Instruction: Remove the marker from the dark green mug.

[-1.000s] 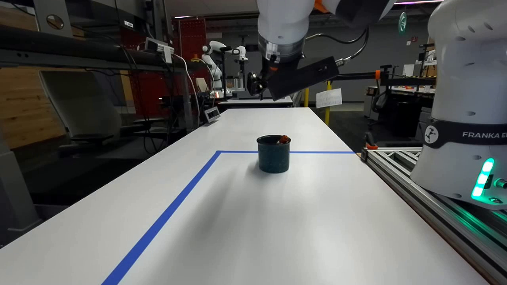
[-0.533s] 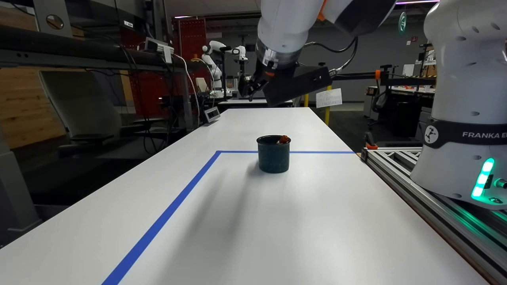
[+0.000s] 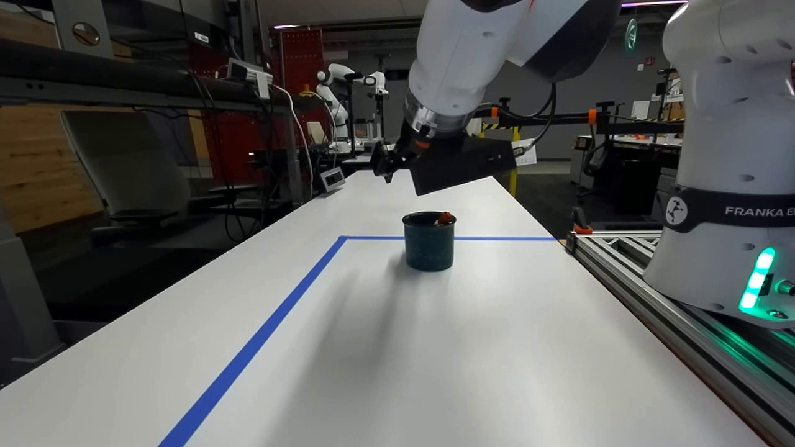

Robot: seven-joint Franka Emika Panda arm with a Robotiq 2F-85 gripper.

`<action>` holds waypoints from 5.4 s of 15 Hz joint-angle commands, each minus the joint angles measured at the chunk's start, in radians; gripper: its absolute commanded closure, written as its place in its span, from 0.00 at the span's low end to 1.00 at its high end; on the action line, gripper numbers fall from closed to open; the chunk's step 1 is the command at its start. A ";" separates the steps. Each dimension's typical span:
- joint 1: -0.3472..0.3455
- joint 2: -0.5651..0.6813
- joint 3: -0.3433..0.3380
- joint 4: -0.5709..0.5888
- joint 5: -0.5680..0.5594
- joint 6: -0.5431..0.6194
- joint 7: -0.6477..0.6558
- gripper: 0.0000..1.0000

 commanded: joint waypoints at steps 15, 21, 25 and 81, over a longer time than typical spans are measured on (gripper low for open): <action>0.013 0.198 -0.034 0.000 -0.209 0.025 0.325 0.00; 0.015 0.228 -0.029 0.000 -0.114 -0.041 0.292 0.00; 0.020 0.247 -0.023 0.001 -0.014 -0.108 0.281 0.00; 0.222 0.222 0.144 0.034 -0.201 -0.429 0.396 0.95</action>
